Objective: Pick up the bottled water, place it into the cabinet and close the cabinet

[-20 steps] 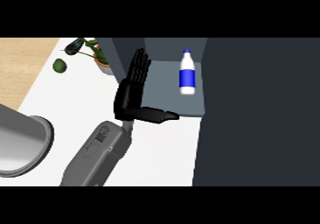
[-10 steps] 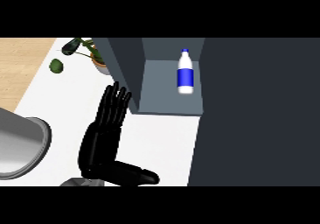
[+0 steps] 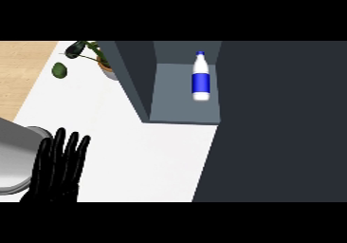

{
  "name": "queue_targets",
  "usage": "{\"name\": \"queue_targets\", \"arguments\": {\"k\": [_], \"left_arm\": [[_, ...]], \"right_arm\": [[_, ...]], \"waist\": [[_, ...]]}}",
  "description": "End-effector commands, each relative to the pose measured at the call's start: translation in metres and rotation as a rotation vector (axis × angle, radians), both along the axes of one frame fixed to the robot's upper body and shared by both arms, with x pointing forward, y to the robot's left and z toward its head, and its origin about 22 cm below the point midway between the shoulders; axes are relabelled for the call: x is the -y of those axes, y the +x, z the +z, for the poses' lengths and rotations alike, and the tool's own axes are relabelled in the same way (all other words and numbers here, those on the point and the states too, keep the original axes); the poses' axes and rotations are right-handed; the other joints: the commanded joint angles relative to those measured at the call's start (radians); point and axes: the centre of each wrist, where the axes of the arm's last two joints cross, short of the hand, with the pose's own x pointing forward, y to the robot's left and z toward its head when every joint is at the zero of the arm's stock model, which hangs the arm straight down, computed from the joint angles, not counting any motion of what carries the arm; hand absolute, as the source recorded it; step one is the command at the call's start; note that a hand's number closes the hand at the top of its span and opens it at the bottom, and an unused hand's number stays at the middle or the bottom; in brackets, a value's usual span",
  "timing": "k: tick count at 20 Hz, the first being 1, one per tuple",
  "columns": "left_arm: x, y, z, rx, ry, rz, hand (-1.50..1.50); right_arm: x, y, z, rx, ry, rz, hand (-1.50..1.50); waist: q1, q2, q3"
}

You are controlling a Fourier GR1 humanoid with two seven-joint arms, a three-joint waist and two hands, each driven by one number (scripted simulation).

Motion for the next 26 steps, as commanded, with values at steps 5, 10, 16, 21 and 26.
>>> {"name": "queue_targets", "arguments": {"k": [5,10,16,21,26], "left_arm": [[-0.043,-0.037,0.024,0.016,0.0,0.049,-1.5],[-0.063,-0.054,0.021,0.012,-0.022,0.036,-1.5],[-0.077,-0.06,0.028,0.003,-0.026,0.02,-1.5],[-0.088,-0.067,0.034,0.008,-0.021,-0.013,-1.5],[-0.107,-0.079,0.031,0.01,-0.018,0.007,-1.5]], "right_arm": [[-0.042,-0.01,0.031,0.069,0.011,0.188,1.5],[-0.043,-0.007,0.041,0.058,0.01,0.199,1.5],[-0.058,0.005,0.037,0.014,0.045,0.208,1.5],[-0.069,0.034,0.041,0.007,0.074,0.168,1.5],[-0.082,0.068,0.049,-0.02,0.065,0.167,1.5]], "waist": [[0.0,-0.005,-0.004],[0.013,-0.004,-0.005],[0.03,0.0,-0.005],[0.051,0.004,-0.005],[0.045,0.002,-0.004]]}}
